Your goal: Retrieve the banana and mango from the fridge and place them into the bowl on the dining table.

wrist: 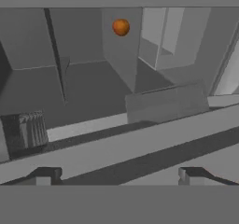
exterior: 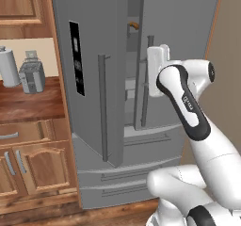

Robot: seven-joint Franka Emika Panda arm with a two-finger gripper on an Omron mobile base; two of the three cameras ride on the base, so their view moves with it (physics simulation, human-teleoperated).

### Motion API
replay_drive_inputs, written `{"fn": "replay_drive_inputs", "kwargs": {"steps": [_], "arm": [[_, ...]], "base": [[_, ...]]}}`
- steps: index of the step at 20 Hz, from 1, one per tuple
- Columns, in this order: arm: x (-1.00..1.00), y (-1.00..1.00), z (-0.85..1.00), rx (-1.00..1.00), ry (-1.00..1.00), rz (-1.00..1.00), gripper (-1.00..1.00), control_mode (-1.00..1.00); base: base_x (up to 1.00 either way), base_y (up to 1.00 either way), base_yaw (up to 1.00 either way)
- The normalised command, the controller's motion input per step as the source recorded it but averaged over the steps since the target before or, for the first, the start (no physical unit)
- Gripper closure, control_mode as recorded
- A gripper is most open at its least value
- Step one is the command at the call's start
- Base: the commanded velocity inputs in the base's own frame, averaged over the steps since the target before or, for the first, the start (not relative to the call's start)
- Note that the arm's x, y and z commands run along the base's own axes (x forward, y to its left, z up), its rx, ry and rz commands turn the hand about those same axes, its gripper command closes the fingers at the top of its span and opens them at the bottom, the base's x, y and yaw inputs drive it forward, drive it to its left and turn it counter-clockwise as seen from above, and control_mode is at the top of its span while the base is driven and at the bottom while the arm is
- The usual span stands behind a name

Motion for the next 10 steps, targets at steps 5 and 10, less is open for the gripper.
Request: {"fn": "replay_drive_inputs", "kwargs": {"steps": [5,10], "arm": [[0.24,0.31,0.00,-0.12,-0.06,0.05,-1.00,-1.00],[0.36,0.23,0.00,-0.02,0.05,0.00,-1.00,-1.00]], "base": [[0.00,0.00,0.00],[0.00,0.00,0.00]]}}
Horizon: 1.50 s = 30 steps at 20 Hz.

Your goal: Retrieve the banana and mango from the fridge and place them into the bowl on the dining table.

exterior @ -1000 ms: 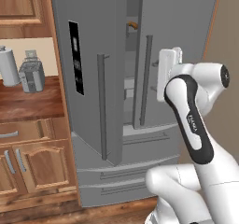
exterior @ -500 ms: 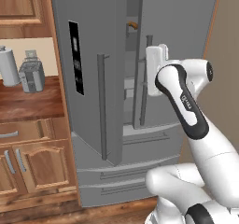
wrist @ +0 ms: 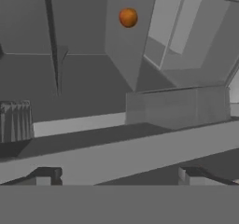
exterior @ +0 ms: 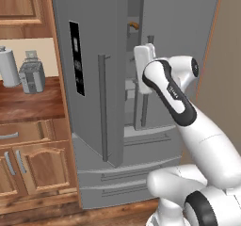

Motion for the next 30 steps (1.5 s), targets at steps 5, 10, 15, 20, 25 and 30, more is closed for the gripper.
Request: {"fn": "replay_drive_inputs", "kwargs": {"steps": [5,10,15,20,25,30], "arm": [[0.51,0.07,0.00,0.00,0.12,0.00,-1.00,-1.00],[0.51,0.01,0.00,0.02,0.12,0.00,-1.00,-1.00],[0.41,0.32,0.00,0.00,0.03,0.00,-1.00,-1.00],[0.08,0.89,-0.02,-0.05,0.00,0.02,-1.00,-1.00],[-0.27,1.00,-0.20,-0.16,0.00,0.06,-1.00,-1.00],[-0.52,1.00,-0.25,-0.24,0.00,0.09,-1.00,-1.00]], "base": [[0.00,0.00,0.00],[0.00,0.00,0.00],[0.00,0.00,0.00],[0.00,0.00,0.00],[0.00,0.00,0.00],[0.00,0.00,0.00]]}}
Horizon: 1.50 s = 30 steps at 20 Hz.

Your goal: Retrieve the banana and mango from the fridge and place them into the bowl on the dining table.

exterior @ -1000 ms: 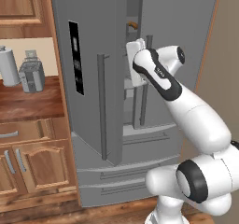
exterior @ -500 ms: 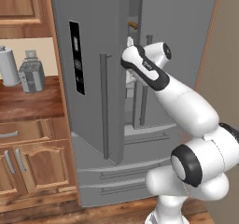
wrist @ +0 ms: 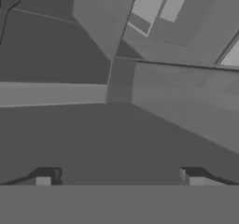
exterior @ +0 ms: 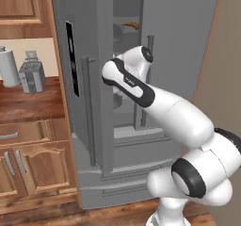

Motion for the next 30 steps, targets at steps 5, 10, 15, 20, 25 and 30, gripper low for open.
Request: {"fn": "replay_drive_inputs", "kwargs": {"steps": [5,10,15,20,25,30], "arm": [[-0.64,1.00,-0.13,-0.26,0.00,0.10,-1.00,-1.00],[-0.58,1.00,0.00,-0.23,0.00,0.09,-1.00,-1.00],[-0.45,0.22,0.28,-0.14,-0.07,0.00,-1.00,-1.00],[-0.27,-0.71,0.01,-0.08,0.02,-0.08,-1.00,-1.00],[-0.28,-0.99,0.00,-0.03,0.08,-0.18,-1.00,-1.00],[-0.34,-1.00,0.00,0.00,0.19,-0.21,-1.00,-1.00]], "base": [[0.00,0.00,0.00],[0.00,0.00,0.00],[0.00,0.00,0.00],[0.00,0.00,0.00],[0.00,0.00,0.00],[0.00,0.00,0.00]]}}
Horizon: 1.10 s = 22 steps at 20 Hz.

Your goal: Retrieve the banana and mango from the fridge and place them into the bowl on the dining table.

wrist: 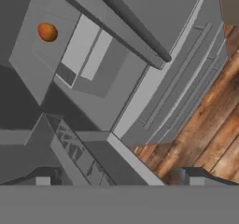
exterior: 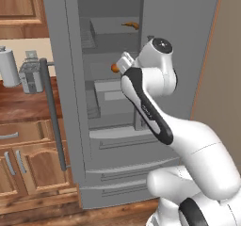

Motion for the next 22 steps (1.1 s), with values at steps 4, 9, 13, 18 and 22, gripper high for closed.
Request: {"fn": "replay_drive_inputs", "kwargs": {"steps": [4,9,13,18,22], "arm": [[-0.46,-0.94,0.00,-0.07,0.17,-0.07,-1.00,-1.00],[-0.33,-0.98,-0.07,-0.23,-0.01,0.04,-1.00,-1.00],[-0.26,-0.99,-0.09,-0.29,-0.09,0.21,-1.00,-1.00],[0.02,-0.87,-0.08,-0.31,-0.17,0.27,-1.00,-1.00],[0.44,-0.33,0.00,-0.25,-0.08,0.26,-1.00,-1.00]], "base": [[0.00,0.00,0.00],[0.00,0.00,0.00],[0.00,0.00,0.00],[0.00,0.00,0.00],[0.00,0.00,0.00]]}}
